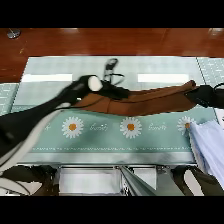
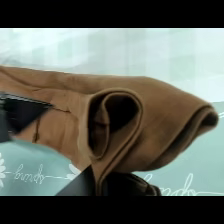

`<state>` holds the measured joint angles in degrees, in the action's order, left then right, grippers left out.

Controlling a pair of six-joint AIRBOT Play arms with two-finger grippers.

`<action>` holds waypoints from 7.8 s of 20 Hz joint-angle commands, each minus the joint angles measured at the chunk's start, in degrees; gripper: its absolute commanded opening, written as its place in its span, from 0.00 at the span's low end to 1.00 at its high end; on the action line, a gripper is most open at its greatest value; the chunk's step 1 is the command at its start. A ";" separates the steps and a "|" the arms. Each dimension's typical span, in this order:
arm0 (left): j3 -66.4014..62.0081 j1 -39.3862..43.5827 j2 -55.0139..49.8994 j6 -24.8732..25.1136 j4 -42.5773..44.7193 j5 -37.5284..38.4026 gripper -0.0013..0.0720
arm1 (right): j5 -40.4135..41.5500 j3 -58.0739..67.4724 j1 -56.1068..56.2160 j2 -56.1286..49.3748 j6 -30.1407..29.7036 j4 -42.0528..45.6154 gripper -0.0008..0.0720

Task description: Fold the shirts.

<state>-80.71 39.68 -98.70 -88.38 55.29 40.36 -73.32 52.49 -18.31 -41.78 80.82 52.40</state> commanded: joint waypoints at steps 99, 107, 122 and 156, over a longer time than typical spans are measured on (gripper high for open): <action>55.32 -40.61 68.15 -2.36 -3.91 7.65 0.05 | -23.80 61.22 0.00 -33.79 18.60 16.15 0.04; 55.32 -40.61 68.15 -2.34 -3.91 5.40 0.05 | -32.98 44.61 -16.74 -16.00 19.56 26.32 0.04; 53.44 -40.61 68.13 -2.08 -4.81 -7.34 0.05 | -27.23 7.74 -36.92 4.52 22.08 39.41 0.86; 22.93 -33.57 33.97 1.55 15.67 23.28 0.05 | 1.27 20.31 34.25 -38.40 28.20 42.47 0.04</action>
<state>-57.84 6.20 -64.73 -86.83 70.94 63.64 -71.81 72.79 15.92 -80.14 108.92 94.70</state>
